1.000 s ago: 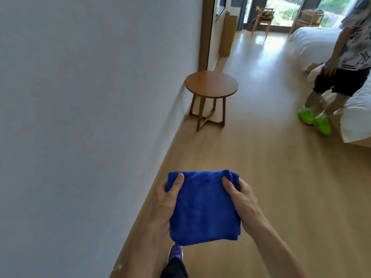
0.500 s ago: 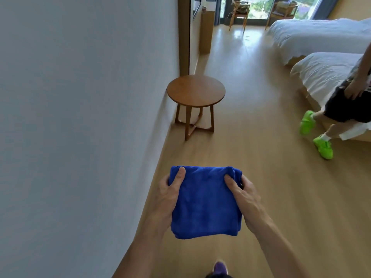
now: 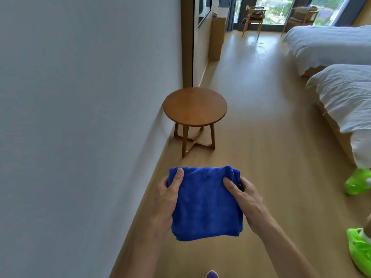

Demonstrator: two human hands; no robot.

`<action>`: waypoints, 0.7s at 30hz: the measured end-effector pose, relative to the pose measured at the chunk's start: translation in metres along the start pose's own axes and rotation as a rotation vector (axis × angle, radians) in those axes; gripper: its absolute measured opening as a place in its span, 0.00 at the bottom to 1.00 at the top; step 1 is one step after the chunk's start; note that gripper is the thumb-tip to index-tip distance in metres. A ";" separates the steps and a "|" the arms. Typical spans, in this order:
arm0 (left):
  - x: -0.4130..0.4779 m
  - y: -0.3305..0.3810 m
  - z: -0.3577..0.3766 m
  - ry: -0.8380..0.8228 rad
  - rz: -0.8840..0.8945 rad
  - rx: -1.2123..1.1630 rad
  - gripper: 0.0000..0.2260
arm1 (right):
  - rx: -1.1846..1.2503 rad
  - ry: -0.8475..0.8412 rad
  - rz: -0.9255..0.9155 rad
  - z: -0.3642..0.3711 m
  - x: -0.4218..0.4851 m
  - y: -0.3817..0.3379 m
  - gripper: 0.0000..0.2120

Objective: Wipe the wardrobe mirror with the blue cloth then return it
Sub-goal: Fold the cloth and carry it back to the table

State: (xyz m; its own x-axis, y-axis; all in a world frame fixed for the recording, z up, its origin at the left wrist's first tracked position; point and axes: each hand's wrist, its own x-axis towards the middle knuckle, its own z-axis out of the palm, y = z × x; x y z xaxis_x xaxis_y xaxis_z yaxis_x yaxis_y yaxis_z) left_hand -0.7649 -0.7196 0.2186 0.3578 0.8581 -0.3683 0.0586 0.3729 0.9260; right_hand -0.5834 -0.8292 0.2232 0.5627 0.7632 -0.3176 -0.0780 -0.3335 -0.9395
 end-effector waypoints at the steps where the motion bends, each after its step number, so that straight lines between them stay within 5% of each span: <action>1: 0.009 0.003 0.011 0.003 -0.005 -0.006 0.19 | -0.001 -0.011 0.007 -0.008 0.012 -0.004 0.10; 21: 0.321 0.063 0.151 -0.042 -0.144 -0.057 0.21 | -0.033 0.013 0.108 -0.075 0.316 -0.073 0.13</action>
State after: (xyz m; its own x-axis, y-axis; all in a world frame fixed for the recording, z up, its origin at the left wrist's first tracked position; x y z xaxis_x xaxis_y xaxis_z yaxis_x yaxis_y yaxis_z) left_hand -0.5060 -0.4743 0.1709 0.3883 0.7793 -0.4919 0.0598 0.5113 0.8573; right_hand -0.3387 -0.6052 0.2007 0.5629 0.7149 -0.4148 -0.1116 -0.4315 -0.8952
